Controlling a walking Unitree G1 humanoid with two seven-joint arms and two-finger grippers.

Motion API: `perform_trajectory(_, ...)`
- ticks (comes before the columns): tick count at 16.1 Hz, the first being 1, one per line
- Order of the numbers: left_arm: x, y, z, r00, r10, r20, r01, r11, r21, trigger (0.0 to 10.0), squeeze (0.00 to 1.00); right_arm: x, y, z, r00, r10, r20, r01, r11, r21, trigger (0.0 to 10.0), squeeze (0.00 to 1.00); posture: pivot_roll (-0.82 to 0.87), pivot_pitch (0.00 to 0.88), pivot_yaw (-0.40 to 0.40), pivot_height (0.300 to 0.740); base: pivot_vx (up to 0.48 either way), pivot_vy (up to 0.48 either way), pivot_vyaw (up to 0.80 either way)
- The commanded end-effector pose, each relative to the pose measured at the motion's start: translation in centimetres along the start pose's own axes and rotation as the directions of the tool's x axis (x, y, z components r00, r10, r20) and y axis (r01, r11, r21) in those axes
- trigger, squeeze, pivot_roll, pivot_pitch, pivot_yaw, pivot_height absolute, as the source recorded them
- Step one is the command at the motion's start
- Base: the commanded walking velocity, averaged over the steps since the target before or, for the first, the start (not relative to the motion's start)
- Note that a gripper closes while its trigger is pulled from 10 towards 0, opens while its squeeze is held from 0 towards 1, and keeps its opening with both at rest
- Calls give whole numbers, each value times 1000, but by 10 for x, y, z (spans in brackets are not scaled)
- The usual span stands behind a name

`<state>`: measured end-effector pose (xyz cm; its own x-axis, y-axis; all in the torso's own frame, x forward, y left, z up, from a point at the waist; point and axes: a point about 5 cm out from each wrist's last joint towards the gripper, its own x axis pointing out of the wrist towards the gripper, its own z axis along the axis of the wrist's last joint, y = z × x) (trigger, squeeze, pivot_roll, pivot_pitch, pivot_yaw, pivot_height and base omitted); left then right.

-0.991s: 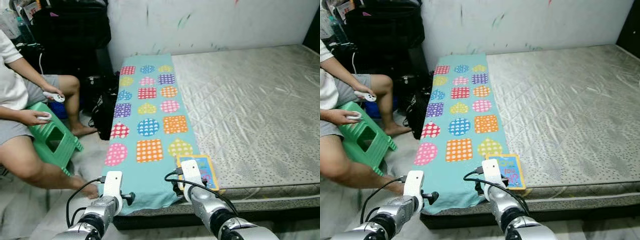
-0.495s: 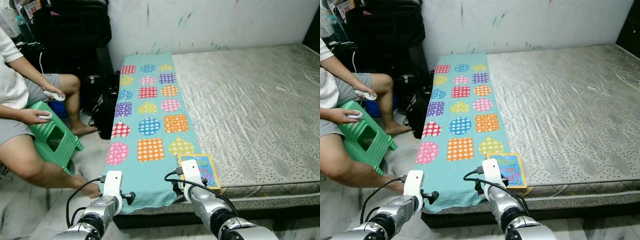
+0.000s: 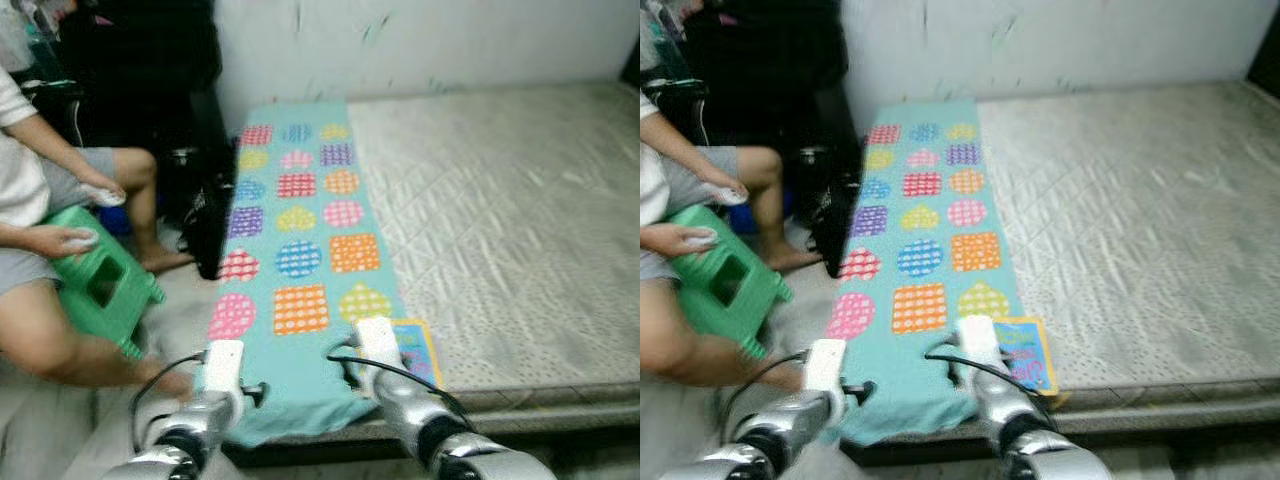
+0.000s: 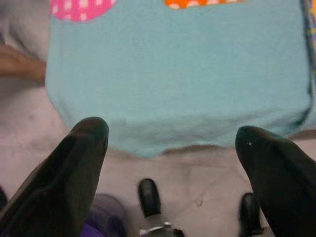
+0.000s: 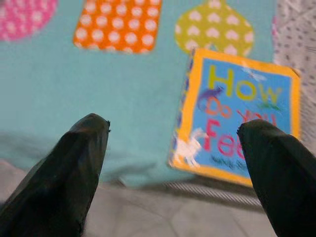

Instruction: Clean up the room

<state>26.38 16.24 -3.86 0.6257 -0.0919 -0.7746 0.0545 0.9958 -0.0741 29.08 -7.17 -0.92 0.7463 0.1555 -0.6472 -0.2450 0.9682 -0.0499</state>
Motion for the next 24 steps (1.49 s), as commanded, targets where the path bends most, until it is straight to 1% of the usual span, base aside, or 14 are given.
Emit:
perform_trajectory(1, 1, -10, 7, 999, -28, 22, 27, 1000, 13, 10000, 0, 0, -11, -1, 1000, -28, 1, 28, 1000, -2, 10000, 0, -96, 0, 75, 740, 352, 0, 0)
perform_trajectory(5, 1, -8, 5, 1000, -8, 5, 8, 1000, 28, 10000, 0, 0, -11, -1, 1000, -28, 1, 28, 1000, 1, 10000, 0, -97, 0, 76, 740, 64, 0, 0)
perform_trajectory(7, 1, -7, 5, 1000, -3, 9, 3, 1000, 9, 10000, 0, 0, -11, -1, 1000, -28, 2, 28, 1000, 1, 10000, 0, -95, 0, 76, 740, 0, 0, 0)
perform_trajectory(10, 1, -8, 5, 1000, -13, 12, 13, 1000, 12, 10000, 0, 0, -11, -1, 1000, -27, 1, 27, 1000, 1, 10000, 0, -93, 1, 74, 740, 0, 0, 0)
perform_trajectory(13, 1, -9, 4, 1000, -15, 15, 15, 1000, 10, 10000, 0, 0, -10, -1, 1000, -16, 5, 16, 1000, -15, 10000, 0, -94, 0, 73, 740, 0, -336, 0)
perform_trajectory(16, 2, -14, 12, 998, -38, 56, 37, 999, 34, 10000, 0, 1, -9, 15, 996, -2, 88, 1, 1000, 17, 10000, 0, -93, 0, 71, 740, 0, -345, 0)
perform_trajectory(17, 1, -14, 24, 994, -44, 104, 42, 999, 20, 10000, 0, 0, -10, 26, 989, 16, 148, -20, 999, 27, 10000, 0, -95, 0, 72, 740, 0, 0, 0)
perform_trajectory(18, -2, -14, 48, 975, -82, 208, 79, 997, 25, 10000, 0, -2, -17, 47, 963, 24, 269, -43, 997, 64, 10000, 0, -97, 0, 70, 740, 0, 0, 0)
perform_trajectory(19, -4, -13, 58, 960, -109, 260, 99, 994, 50, 10000, 0, -4, -21, 57, 944, 32, 327, -58, 996, 71, 10000, 0, -94, 0, 69, 740, 0, 0, 0)
perform_trajectory(20, -6, -12, 65, 945, -130, 301, 117, 991, 61, 10000, 0, -5, -24, 61, 935, 32, 354, -66, 994, 83, 10000, 0, -92, 0, 68, 740, 0, 0, 0)
perform_trajectory(21, -11, -7, 75, 909, -161, 386, 127, 986, 111, 10000, 0, -8, -30, 67, 911, 38, 411, -69, 996, 62, 10000, 0, -92, 0, 68, 740, 0, 0, 0)
perform_trajectory(22, -14, -5, 79, 885, -171, 433, 122, 983, 138, 10000, 0, -10, -32, 69, 896, 50, 441, -82, 995, 54, 10000, 0, -91, 0, 67, 740, 0, 0, 0)
perform_trajectory(23, -21, -2, 86, 838, -178, 516, 115, 982, 152, 10000, 0, -15, -35, 72, 865, 73, 496, -122, 990, 66, 10000, 0, -93, 0, 66, 740, 0, 0, 0)
perform_trajectory(24, -27, -1, 91, 796, -188, 576, 107, 979, 172, 10000, 0, -20, -38, 75, 831, 94, 548, -143, 989, 48, 10000, 0, -94, 0, 64, 740, 0, 0, 0)
